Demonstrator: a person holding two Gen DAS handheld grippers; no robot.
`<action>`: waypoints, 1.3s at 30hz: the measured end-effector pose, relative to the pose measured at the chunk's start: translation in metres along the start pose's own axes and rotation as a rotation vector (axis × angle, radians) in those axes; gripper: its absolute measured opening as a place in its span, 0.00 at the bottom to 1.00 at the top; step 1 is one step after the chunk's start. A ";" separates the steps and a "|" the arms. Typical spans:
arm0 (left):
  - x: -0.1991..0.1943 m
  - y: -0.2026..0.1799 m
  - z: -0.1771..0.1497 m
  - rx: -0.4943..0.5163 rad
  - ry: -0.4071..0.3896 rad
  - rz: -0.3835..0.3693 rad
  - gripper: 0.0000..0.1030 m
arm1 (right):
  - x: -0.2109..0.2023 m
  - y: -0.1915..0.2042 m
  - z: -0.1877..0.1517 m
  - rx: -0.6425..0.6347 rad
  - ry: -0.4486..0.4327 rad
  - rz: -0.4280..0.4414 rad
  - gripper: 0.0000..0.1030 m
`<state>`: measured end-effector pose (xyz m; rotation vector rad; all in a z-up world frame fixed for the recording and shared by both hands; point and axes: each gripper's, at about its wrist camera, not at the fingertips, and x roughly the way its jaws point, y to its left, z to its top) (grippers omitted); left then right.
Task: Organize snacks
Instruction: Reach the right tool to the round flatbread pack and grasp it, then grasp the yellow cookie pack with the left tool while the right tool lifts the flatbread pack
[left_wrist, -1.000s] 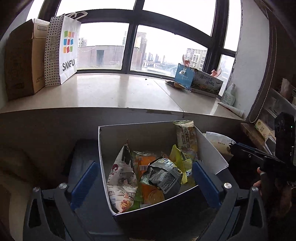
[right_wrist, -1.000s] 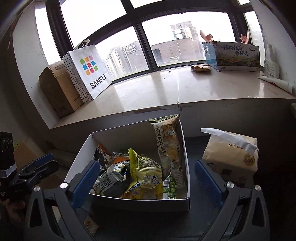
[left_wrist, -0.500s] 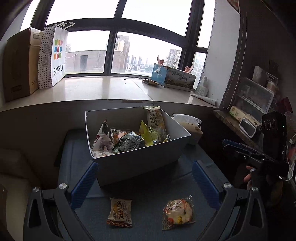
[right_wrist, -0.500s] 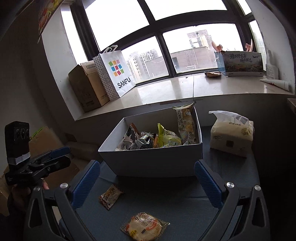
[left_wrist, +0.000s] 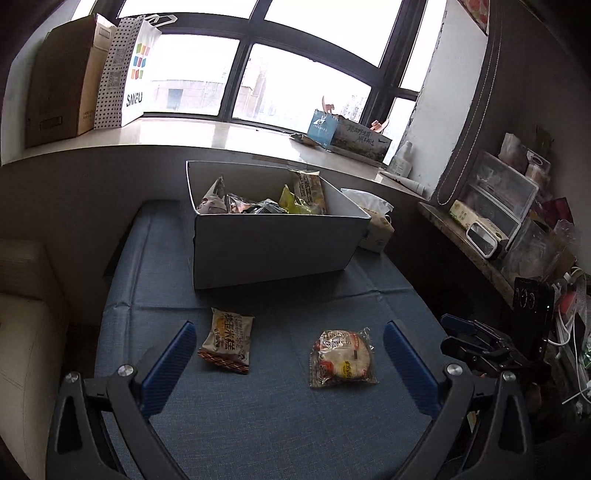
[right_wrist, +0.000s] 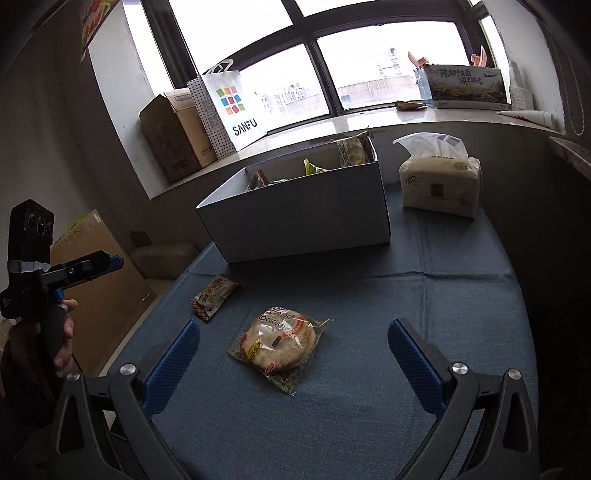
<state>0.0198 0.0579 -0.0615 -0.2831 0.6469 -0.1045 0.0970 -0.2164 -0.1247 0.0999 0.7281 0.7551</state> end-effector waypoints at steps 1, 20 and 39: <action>-0.001 0.001 -0.002 -0.006 -0.002 0.007 1.00 | 0.002 0.000 -0.006 -0.001 0.012 -0.006 1.00; 0.011 0.000 -0.018 0.000 0.035 -0.006 1.00 | 0.096 0.035 -0.028 -0.286 0.277 -0.158 1.00; 0.018 0.011 -0.024 -0.030 0.061 0.007 1.00 | 0.084 0.014 -0.029 -0.184 0.258 -0.131 0.26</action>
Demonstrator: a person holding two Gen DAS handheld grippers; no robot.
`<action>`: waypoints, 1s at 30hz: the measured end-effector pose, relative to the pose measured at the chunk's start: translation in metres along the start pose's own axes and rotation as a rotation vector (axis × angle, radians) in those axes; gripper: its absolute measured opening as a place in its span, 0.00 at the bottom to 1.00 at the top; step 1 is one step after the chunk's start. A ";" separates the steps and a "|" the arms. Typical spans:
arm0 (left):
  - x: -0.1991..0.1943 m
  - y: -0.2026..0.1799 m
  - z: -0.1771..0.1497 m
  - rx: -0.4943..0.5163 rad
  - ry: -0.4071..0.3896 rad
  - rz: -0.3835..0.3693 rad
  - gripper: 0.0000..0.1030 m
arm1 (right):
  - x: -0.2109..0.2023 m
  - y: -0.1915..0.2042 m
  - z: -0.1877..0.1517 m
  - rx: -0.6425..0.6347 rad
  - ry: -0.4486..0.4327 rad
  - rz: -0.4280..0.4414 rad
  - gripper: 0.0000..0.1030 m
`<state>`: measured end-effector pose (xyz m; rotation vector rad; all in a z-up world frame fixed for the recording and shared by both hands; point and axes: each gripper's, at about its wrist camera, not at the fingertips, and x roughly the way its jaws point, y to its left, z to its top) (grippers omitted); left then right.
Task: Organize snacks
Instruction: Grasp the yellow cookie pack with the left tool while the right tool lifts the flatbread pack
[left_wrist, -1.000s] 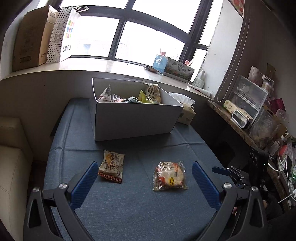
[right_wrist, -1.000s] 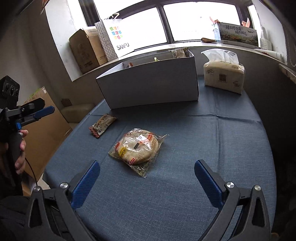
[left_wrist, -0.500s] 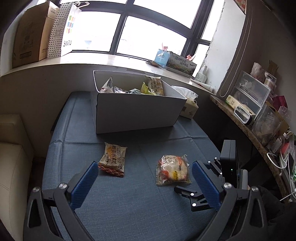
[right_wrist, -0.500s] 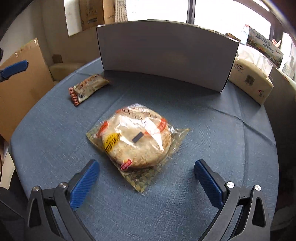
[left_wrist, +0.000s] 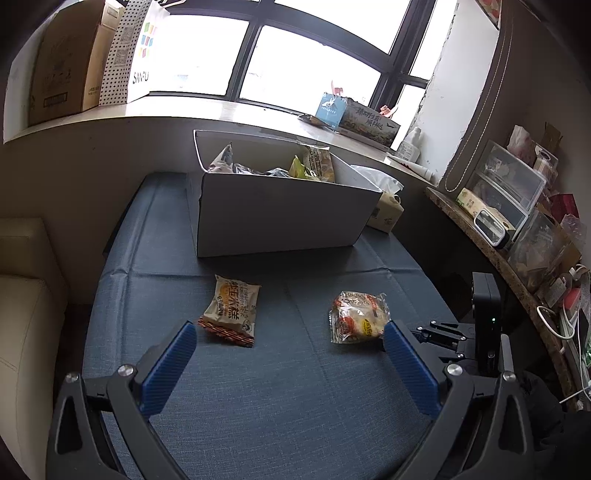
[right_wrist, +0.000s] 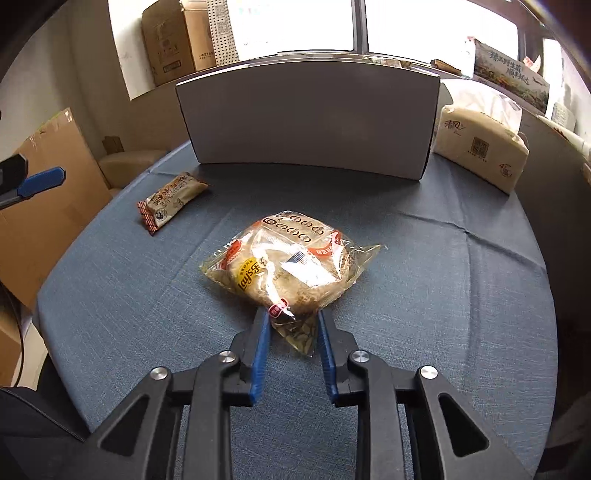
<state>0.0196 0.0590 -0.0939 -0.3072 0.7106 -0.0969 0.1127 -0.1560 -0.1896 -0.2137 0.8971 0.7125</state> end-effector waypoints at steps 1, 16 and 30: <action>0.001 0.001 0.000 -0.003 0.002 0.002 1.00 | -0.004 -0.003 -0.001 0.014 -0.010 0.010 0.26; 0.104 0.030 0.011 0.056 0.168 0.128 1.00 | -0.063 -0.008 0.005 0.044 -0.155 0.026 0.26; 0.119 0.038 0.010 0.132 0.180 0.236 0.49 | -0.061 -0.008 0.004 0.055 -0.146 0.030 0.26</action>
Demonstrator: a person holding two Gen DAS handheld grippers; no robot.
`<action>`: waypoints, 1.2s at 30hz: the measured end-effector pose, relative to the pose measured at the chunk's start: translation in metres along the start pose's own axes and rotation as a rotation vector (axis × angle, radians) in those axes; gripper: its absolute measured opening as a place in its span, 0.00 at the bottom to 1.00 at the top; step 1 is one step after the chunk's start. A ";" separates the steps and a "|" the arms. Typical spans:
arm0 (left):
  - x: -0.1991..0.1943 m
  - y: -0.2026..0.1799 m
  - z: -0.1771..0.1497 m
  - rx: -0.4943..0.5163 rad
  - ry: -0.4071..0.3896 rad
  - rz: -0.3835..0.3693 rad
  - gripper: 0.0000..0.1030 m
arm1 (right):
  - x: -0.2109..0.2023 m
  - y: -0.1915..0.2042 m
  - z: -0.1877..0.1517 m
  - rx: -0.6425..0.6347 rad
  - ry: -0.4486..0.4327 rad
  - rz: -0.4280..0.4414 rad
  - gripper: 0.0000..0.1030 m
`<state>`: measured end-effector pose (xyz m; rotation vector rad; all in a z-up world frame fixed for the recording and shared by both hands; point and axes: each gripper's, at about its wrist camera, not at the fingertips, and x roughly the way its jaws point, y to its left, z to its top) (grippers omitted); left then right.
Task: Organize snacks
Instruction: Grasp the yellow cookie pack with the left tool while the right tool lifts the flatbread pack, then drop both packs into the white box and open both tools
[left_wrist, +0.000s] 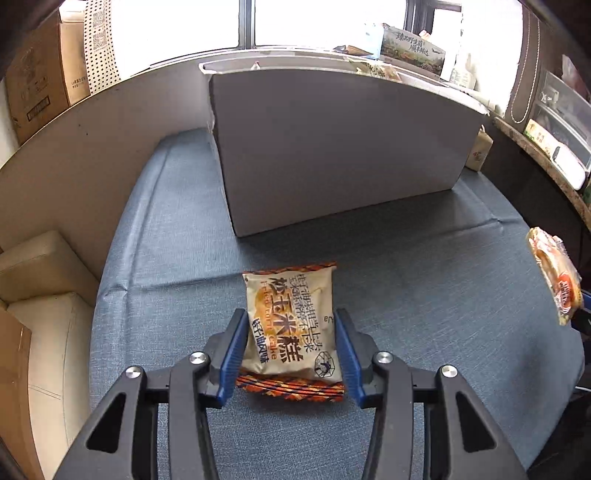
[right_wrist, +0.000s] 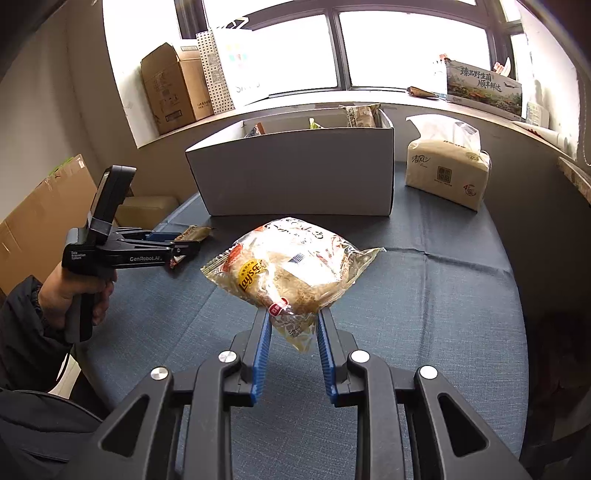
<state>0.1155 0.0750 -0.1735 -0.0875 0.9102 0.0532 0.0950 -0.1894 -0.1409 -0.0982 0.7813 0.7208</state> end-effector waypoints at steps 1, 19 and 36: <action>-0.007 0.000 0.000 0.003 -0.020 -0.002 0.49 | -0.001 0.000 0.001 0.000 -0.004 0.004 0.26; -0.110 0.002 0.107 -0.040 -0.358 -0.122 0.49 | -0.001 -0.002 0.107 0.013 -0.162 0.041 0.26; -0.045 0.020 0.228 -0.062 -0.316 -0.085 0.49 | 0.083 -0.018 0.274 0.018 -0.152 -0.014 0.26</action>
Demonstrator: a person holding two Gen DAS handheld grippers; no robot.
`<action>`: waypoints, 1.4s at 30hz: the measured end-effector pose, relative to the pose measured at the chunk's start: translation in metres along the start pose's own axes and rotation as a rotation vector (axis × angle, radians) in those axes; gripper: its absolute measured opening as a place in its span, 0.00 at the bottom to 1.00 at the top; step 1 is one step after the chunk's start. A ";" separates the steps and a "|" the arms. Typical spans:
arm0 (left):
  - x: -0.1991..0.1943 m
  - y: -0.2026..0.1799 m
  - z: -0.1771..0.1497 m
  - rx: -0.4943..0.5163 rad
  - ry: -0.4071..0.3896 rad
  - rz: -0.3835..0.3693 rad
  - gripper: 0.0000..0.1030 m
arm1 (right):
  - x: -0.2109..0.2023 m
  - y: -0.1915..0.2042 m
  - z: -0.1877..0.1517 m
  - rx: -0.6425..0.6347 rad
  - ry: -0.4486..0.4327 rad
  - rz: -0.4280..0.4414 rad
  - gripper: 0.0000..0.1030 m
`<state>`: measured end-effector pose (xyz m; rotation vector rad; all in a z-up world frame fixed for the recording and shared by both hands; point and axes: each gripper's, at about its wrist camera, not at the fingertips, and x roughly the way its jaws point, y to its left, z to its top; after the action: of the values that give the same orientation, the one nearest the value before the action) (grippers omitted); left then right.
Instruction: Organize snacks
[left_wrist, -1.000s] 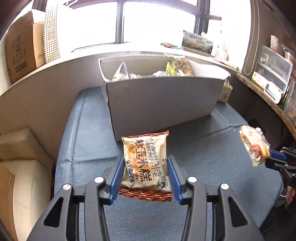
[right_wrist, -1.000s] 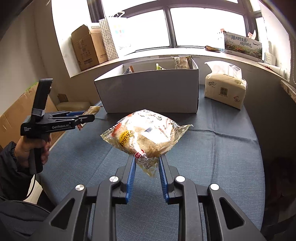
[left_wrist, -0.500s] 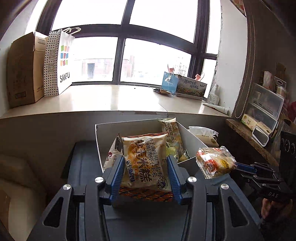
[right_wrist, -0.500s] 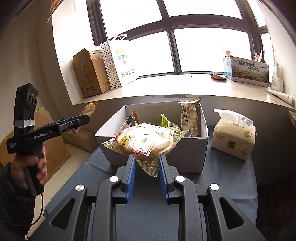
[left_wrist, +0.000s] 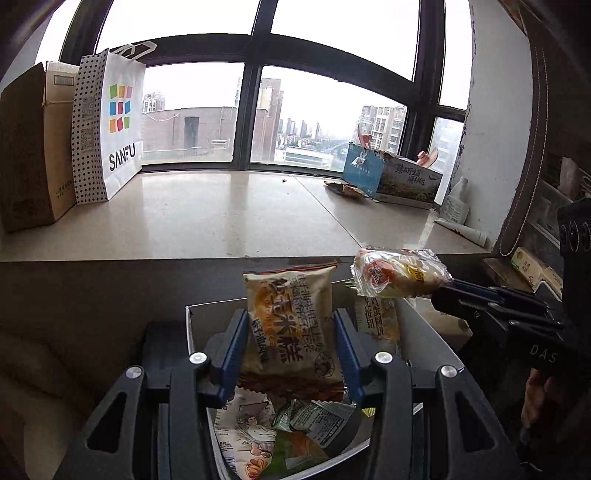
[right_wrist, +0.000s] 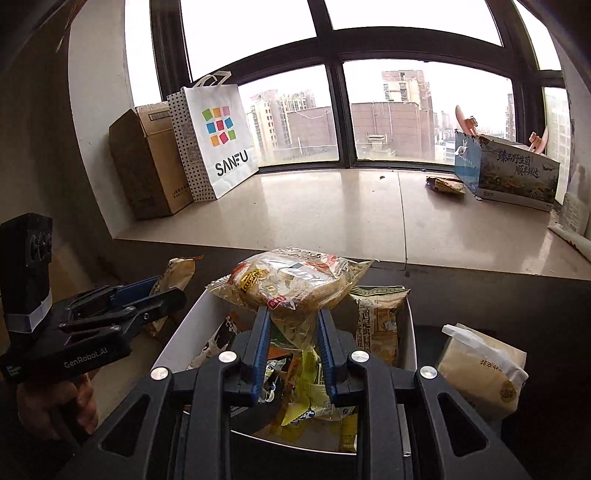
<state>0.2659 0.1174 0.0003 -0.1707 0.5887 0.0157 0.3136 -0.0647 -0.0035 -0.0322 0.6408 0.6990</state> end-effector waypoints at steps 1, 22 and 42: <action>0.006 0.002 0.000 -0.001 0.008 0.009 0.50 | 0.008 -0.001 0.002 0.005 0.010 -0.003 0.26; -0.054 0.004 -0.046 0.018 -0.068 0.099 1.00 | 0.001 0.018 -0.050 -0.152 0.021 -0.220 1.00; -0.210 -0.059 -0.149 0.080 -0.127 -0.022 1.00 | -0.187 0.070 -0.146 -0.090 -0.137 -0.156 1.00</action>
<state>0.0129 0.0423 0.0039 -0.0974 0.4598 -0.0181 0.0835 -0.1552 -0.0039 -0.1158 0.4699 0.5731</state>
